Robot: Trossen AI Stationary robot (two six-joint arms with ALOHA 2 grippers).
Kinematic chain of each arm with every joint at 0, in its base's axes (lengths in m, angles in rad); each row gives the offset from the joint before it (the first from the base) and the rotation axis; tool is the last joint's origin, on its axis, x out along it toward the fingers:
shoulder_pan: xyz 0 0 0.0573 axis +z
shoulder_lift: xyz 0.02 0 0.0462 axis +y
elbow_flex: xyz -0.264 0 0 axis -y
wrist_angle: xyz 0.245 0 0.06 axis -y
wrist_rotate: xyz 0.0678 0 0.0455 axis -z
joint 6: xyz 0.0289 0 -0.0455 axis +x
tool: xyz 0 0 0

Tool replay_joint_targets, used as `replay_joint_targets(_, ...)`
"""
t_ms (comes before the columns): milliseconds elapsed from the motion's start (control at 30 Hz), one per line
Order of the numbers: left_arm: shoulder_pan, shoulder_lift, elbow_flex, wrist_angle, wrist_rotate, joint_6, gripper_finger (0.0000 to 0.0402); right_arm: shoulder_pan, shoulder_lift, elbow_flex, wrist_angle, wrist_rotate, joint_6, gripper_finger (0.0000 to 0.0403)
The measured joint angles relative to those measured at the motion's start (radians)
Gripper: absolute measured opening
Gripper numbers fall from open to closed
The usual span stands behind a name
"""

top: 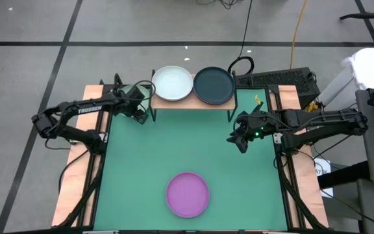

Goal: Place and stack plates onto a shelf
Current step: Stack the light green plate on top of the white plate on the shelf

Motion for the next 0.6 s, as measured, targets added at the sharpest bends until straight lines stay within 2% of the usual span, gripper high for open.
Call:
replay_joint_targets(400, -0.005, 0.001, -0.088, 0.078, 0.000, -0.026, 0.0209, 0.000, 0.000, 0.000, 0.013, 0.002, 0.051, 0.0155)
replay_joint_targets(600, -0.048, -0.025, -0.055, 0.054, -0.004, -0.026, 0.0209, 0.000, 0.000, 0.000, 0.013, 0.002, 0.052, 0.0155)
